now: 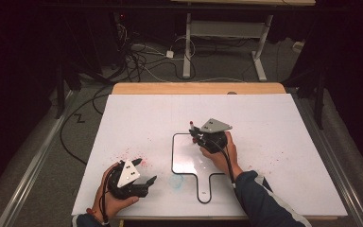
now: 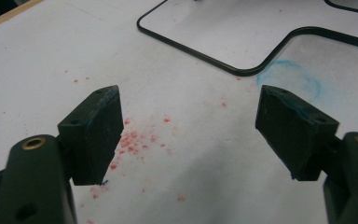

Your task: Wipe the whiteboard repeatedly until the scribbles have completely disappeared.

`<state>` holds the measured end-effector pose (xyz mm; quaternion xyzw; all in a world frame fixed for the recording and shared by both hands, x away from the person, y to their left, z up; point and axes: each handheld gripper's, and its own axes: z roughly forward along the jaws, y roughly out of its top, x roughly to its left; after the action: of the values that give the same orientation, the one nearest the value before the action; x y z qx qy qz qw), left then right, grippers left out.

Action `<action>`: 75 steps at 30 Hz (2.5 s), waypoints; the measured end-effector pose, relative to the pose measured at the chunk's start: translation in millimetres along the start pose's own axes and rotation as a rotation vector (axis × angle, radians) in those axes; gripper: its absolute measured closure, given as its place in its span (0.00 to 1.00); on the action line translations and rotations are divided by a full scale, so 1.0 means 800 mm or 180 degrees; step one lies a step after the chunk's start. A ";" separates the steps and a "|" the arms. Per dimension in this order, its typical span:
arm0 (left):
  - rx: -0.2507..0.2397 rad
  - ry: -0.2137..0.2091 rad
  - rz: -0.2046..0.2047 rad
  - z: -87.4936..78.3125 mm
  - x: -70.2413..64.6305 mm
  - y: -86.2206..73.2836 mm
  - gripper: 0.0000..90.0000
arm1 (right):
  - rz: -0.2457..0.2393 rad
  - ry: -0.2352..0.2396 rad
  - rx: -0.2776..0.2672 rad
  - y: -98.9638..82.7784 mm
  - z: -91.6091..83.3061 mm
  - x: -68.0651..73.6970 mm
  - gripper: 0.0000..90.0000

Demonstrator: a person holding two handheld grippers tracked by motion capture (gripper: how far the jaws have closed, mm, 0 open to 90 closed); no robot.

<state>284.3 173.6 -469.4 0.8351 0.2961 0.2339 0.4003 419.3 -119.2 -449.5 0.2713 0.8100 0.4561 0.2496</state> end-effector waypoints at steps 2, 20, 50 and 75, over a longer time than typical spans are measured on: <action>0.0005 0.0008 -0.0003 0.000 0.000 0.000 0.25 | -0.0045 -0.0046 0.0014 0.000 0.000 -0.001 0.91; -0.0008 -0.0002 -0.0011 -0.001 0.001 -0.001 0.25 | -0.0025 0.0156 0.0022 0.021 0.032 0.015 0.91; 0.0004 0.0000 -0.0003 0.000 0.001 -0.001 0.25 | 0.0040 0.0286 0.0068 0.027 0.038 0.022 0.91; 0.0042 0.0058 -0.0048 0.000 0.004 -0.005 0.25 | 0.0142 0.0206 -0.0141 0.029 -0.025 0.003 0.91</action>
<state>285.4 178.2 -471.9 0.8333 0.3076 0.2365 0.3939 409.1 -119.5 -420.5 0.2688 0.8011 0.4879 0.2190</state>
